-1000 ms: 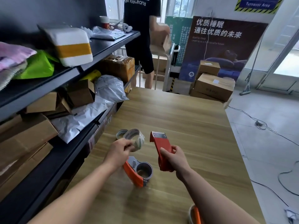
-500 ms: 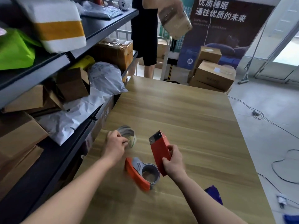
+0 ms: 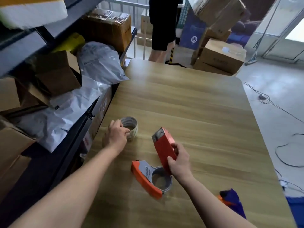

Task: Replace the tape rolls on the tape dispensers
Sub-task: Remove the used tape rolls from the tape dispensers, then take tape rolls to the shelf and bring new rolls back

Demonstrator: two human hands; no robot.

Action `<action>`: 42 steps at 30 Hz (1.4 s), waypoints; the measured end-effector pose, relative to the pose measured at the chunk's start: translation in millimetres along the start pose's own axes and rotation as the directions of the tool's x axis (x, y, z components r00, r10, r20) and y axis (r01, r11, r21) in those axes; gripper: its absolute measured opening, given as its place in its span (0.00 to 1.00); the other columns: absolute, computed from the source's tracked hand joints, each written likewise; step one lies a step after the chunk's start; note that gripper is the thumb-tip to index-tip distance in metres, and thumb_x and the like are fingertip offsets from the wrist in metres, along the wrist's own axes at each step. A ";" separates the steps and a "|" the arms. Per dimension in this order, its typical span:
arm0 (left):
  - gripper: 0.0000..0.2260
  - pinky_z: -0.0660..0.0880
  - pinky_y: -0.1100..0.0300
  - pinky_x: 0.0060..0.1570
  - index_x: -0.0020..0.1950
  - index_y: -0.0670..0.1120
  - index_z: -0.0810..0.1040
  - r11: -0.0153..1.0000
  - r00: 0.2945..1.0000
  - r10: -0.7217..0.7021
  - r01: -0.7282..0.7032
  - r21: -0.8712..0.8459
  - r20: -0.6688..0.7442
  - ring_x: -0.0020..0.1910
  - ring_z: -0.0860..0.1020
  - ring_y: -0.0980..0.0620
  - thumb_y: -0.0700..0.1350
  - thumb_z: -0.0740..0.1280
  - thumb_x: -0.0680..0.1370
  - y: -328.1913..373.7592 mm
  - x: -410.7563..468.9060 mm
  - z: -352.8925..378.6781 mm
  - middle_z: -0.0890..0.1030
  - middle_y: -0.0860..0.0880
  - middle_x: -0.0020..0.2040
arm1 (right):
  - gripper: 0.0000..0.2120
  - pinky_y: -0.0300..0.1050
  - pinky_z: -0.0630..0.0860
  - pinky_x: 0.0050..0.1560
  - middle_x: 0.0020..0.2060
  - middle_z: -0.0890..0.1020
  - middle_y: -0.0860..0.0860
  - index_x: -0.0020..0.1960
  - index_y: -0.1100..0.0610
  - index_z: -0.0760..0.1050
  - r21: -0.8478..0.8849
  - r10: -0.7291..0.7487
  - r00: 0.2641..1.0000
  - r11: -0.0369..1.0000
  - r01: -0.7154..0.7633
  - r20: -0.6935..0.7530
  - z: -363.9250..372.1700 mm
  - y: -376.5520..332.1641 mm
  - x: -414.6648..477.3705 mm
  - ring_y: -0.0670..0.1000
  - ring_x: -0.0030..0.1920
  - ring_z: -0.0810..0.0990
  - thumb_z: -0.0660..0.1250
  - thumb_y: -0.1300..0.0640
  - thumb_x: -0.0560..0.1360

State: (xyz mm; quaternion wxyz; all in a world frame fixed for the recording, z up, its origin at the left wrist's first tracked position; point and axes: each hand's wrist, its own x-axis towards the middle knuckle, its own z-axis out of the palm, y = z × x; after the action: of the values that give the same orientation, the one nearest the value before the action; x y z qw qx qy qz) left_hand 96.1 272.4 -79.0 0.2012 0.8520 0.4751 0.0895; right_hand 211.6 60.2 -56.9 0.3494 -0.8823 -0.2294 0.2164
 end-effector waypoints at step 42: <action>0.10 0.66 0.56 0.53 0.54 0.51 0.80 0.865 0.920 0.371 -0.392 0.312 0.128 0.58 0.71 0.49 0.47 0.63 0.75 111.0 -158.6 26.7 0.75 0.51 0.55 | 0.21 0.46 0.74 0.63 0.58 0.79 0.52 0.66 0.54 0.70 -0.202 -0.094 0.996 0.975 0.092 -0.002 -79.6 71.4 -85.1 0.53 0.59 0.77 0.67 0.63 0.74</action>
State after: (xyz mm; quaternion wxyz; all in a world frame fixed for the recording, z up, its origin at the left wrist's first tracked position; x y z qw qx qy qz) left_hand 106.6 79.5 -49.4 0.0484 0.9529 0.2989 0.0189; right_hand 204.7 -74.8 -36.4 0.2691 -0.9028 -0.2890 0.1703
